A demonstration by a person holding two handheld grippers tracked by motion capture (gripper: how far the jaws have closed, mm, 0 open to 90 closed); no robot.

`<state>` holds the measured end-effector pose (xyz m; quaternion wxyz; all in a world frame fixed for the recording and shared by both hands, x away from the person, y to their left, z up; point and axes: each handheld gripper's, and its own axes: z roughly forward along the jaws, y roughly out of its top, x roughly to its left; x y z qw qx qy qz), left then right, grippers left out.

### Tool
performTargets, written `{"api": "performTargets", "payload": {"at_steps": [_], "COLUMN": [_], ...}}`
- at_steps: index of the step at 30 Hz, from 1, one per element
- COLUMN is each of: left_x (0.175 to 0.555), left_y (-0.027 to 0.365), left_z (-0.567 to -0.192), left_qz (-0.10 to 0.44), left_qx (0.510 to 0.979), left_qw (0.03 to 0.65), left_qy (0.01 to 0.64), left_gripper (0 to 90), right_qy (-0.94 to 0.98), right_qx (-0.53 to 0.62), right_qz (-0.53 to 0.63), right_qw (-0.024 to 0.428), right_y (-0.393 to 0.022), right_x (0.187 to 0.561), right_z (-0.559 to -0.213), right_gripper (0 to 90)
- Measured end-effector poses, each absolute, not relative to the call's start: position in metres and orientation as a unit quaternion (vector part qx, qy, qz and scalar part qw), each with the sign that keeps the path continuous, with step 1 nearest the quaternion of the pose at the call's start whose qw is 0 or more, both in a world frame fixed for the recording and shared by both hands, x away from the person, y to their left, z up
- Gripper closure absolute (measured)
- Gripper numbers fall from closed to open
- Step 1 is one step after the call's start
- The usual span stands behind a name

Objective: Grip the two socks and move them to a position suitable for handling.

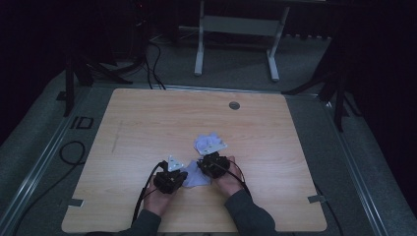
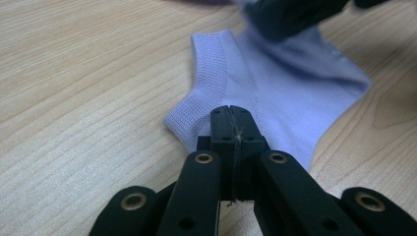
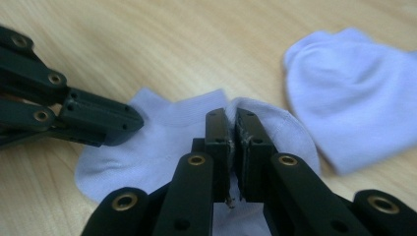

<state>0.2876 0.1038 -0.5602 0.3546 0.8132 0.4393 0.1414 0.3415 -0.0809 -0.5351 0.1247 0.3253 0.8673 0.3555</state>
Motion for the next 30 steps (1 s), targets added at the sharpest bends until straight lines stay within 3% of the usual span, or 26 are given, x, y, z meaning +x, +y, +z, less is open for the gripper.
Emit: {"api": "performTargets", "payload": {"at_steps": [8, 16, 30], "left_x": [0.288, 0.288, 0.289], "left_y": [0.104, 0.104, 0.105], "left_z": [-0.56, -0.56, -0.56], "left_qz": [0.141, 0.141, 0.137], "left_qx": [0.815, 0.816, 0.818], "left_qw": [0.353, 0.352, 0.353], "left_qy": [0.438, 0.437, 0.433], "left_gripper": [89.6, 89.6, 89.6], "right_qy": [0.855, 0.847, 0.836], "right_qx": [0.332, 0.366, 0.398], "right_qz": [0.377, 0.36, 0.347], "right_qw": [0.132, 0.14, 0.153], "right_y": [-0.121, -0.166, -0.197], "right_x": [0.324, 0.308, 0.298], "right_z": [-0.525, -0.541, -0.543], "right_gripper": [83.3, 81.9, 77.4]}}
